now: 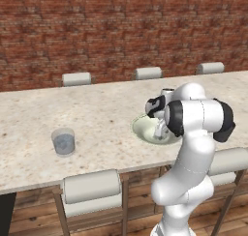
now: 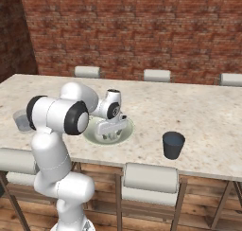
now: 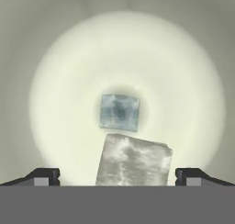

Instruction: There are four ice cubes in the ice bowl. Place two ice cubes in each glass of water.

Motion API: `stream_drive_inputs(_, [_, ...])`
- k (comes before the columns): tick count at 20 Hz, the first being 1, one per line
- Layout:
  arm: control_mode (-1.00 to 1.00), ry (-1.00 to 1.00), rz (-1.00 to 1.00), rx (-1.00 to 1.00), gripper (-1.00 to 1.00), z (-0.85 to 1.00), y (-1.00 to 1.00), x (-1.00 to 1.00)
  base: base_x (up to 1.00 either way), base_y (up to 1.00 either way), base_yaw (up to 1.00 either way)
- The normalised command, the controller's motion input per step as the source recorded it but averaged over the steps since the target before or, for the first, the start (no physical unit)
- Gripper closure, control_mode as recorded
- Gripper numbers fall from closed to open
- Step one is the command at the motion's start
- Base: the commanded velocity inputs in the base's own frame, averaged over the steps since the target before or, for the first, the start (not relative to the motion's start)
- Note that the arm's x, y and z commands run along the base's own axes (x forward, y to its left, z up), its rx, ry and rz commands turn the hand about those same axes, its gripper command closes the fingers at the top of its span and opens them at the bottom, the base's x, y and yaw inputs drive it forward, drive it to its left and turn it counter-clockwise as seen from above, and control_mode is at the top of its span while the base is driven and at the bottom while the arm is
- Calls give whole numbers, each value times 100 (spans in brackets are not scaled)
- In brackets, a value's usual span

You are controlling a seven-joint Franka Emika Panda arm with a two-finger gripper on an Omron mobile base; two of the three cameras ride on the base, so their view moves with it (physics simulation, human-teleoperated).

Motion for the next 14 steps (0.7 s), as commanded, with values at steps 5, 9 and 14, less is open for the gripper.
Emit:
stream_drive_inputs(5, [-100,-5,0,4,-100,-2,0,14,0,0,0])
stream_drive_inputs(9, [-100,0,0,0,-100,-24,0,13,0,0,0])
stream_drive_inputs(14, [-100,0,0,0,-100,-36,0,18,0,0,0])
